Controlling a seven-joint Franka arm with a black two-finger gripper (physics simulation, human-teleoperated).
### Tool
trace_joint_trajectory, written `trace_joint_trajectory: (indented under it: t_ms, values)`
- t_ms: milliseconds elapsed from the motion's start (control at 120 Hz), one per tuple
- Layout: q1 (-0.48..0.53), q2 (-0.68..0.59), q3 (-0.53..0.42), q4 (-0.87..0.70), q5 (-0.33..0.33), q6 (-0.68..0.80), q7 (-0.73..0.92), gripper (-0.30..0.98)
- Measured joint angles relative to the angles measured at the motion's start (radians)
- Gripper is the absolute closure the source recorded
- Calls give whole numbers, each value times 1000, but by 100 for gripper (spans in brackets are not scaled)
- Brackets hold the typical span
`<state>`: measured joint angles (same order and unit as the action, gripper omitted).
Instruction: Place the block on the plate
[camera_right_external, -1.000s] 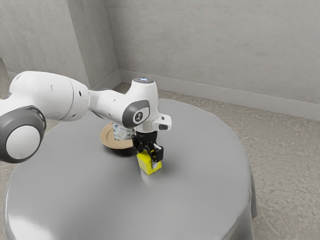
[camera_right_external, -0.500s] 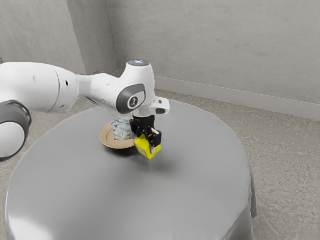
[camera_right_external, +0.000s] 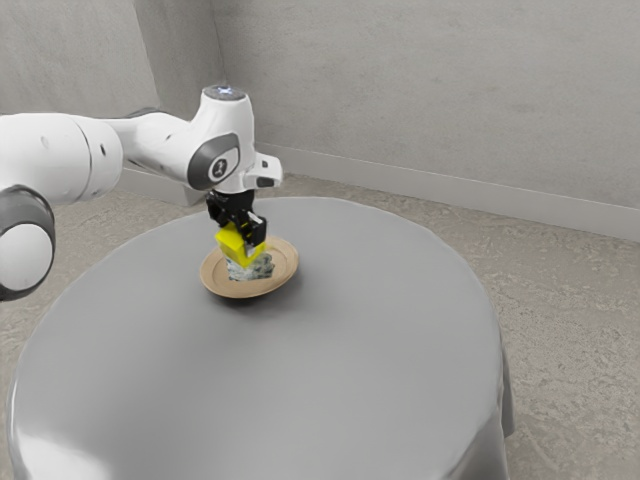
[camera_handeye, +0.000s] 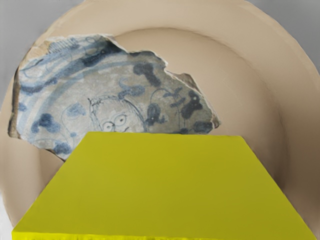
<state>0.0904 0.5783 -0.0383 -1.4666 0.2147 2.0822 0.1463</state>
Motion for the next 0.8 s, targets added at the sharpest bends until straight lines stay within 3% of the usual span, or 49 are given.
trace_joint_trajectory:
  t_ms: [125, 342, 408, 517, 608, 800]
  values:
    - [14, 41, -4, 37, 2, 4, 16, 29]
    - [10, 16, -5, 29, -10, 7, 37, 11]
    - [10, -14, -5, 14, -51, 7, 42, 8]
    - [6, -90, -3, -38, -157, 6, 47, 5]
    - [-21, -176, -1, -78, -206, -7, 31, 3]
    - [-70, -425, 1, -224, -184, -75, -16, 1]
